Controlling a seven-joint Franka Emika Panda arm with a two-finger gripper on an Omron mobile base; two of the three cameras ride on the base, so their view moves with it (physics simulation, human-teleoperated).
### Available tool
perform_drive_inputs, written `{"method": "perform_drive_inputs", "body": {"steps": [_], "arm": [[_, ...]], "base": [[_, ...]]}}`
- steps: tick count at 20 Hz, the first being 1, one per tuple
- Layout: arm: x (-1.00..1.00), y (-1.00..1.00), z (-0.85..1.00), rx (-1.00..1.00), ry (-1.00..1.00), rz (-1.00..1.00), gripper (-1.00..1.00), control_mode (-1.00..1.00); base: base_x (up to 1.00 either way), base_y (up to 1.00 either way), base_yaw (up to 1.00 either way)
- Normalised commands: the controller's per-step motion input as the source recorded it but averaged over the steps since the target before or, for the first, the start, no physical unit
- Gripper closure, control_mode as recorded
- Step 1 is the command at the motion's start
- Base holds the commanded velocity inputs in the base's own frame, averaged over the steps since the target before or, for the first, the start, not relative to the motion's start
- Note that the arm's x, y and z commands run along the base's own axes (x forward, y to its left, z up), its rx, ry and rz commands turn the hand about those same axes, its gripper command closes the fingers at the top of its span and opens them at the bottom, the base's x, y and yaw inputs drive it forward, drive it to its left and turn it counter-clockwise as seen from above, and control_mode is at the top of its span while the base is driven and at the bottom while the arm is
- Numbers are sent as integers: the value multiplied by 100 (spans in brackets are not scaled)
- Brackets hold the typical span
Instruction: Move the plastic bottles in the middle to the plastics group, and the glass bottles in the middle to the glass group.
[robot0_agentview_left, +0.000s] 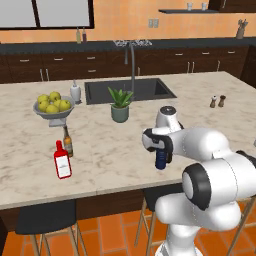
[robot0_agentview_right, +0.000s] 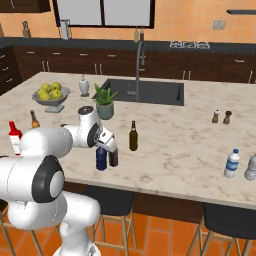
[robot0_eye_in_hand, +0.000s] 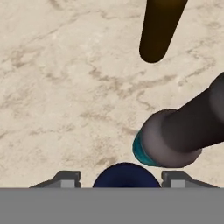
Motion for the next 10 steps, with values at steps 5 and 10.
{"method": "perform_drive_inputs", "body": {"steps": [5,10], "arm": [[-33,0,-30,-3,-7,0,100,-100],[-41,0,-2,0,-20,0,100,-100]], "base": [[0,0,0],[0,0,0]]}}
